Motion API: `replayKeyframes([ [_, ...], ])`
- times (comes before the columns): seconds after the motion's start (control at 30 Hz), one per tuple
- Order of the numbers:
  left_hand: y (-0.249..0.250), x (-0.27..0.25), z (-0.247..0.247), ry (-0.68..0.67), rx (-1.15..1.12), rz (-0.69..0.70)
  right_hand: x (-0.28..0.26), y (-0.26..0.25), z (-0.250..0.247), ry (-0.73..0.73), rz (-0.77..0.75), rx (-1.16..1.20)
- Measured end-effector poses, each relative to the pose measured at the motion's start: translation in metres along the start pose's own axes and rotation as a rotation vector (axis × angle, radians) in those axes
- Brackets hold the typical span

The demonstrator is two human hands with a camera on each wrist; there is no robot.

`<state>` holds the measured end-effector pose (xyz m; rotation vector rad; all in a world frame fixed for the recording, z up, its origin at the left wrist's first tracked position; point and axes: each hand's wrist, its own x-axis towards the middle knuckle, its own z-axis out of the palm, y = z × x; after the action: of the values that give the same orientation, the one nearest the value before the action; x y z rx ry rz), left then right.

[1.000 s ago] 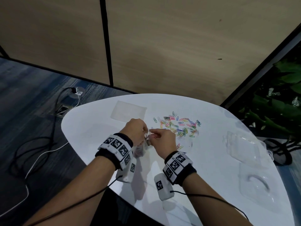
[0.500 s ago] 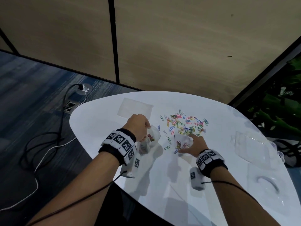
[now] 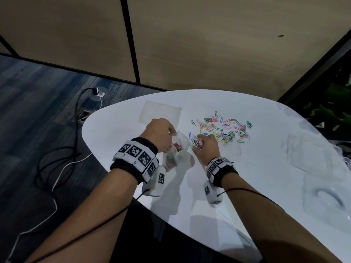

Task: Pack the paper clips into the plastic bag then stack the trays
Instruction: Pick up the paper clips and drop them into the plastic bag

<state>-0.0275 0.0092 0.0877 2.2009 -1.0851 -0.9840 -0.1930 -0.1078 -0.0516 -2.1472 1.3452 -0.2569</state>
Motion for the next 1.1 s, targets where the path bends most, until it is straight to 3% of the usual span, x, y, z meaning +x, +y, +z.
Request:
replayKeyframes([
  [0.27, 0.001, 0.000, -0.004, 0.005, -0.009, -0.009, 0.014, -0.009, 0.006, -0.106, -0.231, -0.402],
  [0.43, 0.004, 0.000, -0.002, -0.008, -0.016, -0.015, 0.013, -0.016, -0.014, -0.145, -0.225, -0.608],
  [0.53, 0.005, 0.000, -0.002, -0.005, -0.018, -0.007, 0.018, -0.011, -0.026, -0.142, -0.144, -0.603],
  [0.77, 0.005, 0.000, -0.003, -0.013, -0.021, -0.013, 0.040, 0.010, -0.071, -0.120, 0.170, -0.190],
  [0.87, 0.005, 0.000, -0.002, -0.011, -0.025, -0.011, 0.044, -0.002, -0.102, -0.131, 0.310, 0.312],
  [0.97, 0.006, 0.002, 0.000, -0.007, -0.025, -0.014, 0.028, -0.042, -0.126, -0.282, 0.278, 0.901],
  [1.1, 0.007, 0.002, 0.001, 0.009, -0.024, -0.015, 0.000, -0.093, -0.125, -0.567, 0.134, 0.803],
])
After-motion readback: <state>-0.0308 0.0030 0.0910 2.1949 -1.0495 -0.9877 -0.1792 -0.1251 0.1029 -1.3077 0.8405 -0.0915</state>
